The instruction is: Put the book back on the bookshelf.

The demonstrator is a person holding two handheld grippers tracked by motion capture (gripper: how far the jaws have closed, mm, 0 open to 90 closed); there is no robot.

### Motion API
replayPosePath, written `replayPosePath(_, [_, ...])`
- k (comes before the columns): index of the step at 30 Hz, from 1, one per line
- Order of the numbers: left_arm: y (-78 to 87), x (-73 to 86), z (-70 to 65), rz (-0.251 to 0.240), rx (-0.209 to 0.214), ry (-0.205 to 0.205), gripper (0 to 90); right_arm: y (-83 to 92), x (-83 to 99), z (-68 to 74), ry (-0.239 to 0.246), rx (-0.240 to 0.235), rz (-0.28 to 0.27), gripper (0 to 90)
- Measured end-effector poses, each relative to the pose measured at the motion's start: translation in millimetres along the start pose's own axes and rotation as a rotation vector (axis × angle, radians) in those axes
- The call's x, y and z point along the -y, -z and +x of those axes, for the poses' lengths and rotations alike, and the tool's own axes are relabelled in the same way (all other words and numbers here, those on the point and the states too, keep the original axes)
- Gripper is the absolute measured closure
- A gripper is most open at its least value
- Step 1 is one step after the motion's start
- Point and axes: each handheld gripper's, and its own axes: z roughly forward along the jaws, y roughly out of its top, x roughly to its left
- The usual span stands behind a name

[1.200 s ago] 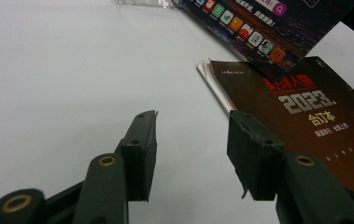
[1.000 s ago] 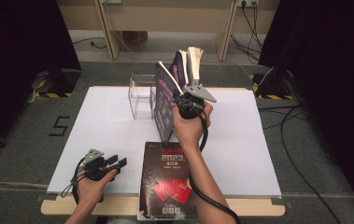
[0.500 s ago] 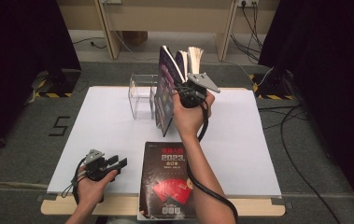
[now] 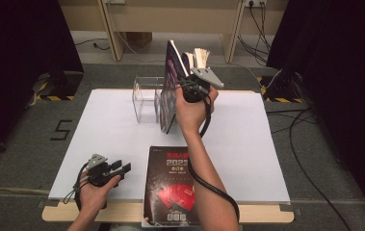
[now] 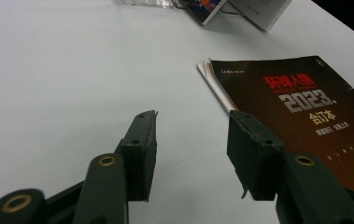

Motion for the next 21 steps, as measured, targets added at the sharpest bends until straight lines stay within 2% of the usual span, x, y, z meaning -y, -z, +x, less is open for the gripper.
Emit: replayPosePath(21, [0.0, 0.1, 1.4, 0.002, -0.001, -0.002, 52.0, -27.7, -11.6, -0.2, -0.015, 0.023, -0.029, 84.7])
